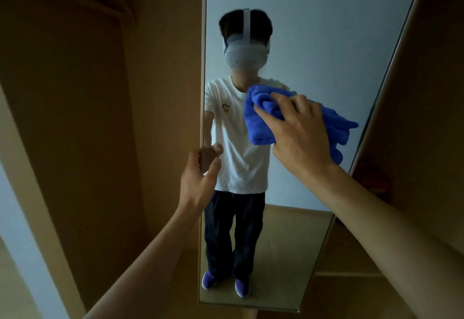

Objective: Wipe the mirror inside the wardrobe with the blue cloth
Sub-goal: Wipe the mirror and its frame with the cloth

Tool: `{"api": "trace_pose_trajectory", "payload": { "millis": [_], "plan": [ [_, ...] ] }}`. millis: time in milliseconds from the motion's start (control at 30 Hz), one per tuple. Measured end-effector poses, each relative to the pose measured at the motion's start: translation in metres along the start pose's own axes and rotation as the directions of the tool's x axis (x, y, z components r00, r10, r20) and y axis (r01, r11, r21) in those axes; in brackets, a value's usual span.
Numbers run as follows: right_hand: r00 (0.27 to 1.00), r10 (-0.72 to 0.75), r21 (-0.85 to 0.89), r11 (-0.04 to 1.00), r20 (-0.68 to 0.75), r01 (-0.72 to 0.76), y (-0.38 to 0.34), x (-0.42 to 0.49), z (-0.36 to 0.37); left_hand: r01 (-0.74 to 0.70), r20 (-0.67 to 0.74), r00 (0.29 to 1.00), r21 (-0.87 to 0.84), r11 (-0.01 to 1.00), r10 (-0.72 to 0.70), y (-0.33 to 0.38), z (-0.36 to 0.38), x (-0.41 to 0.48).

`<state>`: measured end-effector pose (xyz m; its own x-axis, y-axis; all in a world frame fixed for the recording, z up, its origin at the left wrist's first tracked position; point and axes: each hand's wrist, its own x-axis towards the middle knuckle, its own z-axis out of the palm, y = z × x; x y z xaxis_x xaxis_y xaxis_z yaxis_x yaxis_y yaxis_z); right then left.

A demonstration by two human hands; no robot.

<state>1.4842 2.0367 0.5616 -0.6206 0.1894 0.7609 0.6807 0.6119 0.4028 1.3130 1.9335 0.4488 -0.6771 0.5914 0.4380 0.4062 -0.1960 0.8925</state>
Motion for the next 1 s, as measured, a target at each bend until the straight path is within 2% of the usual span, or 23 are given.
{"api": "trace_pose_trajectory", "payload": {
  "millis": [567, 867, 1000],
  "plan": [
    [0.995, 0.009, 0.085, 0.996, 0.096, -0.017, -0.053, -0.088, 0.047, 0.025, 0.033, 0.999, -0.044, 0.999, -0.024, -0.035, 0.002, -0.025],
    [0.997, -0.030, 0.112, 0.993, 0.066, 0.022, -0.067, -0.125, 0.074, 0.030, 0.073, 0.997, -0.042, 0.999, -0.027, -0.052, -0.006, -0.035],
    [0.994, -0.042, 0.153, 0.988, 0.098, 0.027, -0.076, -0.143, 0.084, 0.055, 0.074, 0.996, -0.019, 0.998, -0.054, -0.072, -0.002, -0.042]
  ]
}}
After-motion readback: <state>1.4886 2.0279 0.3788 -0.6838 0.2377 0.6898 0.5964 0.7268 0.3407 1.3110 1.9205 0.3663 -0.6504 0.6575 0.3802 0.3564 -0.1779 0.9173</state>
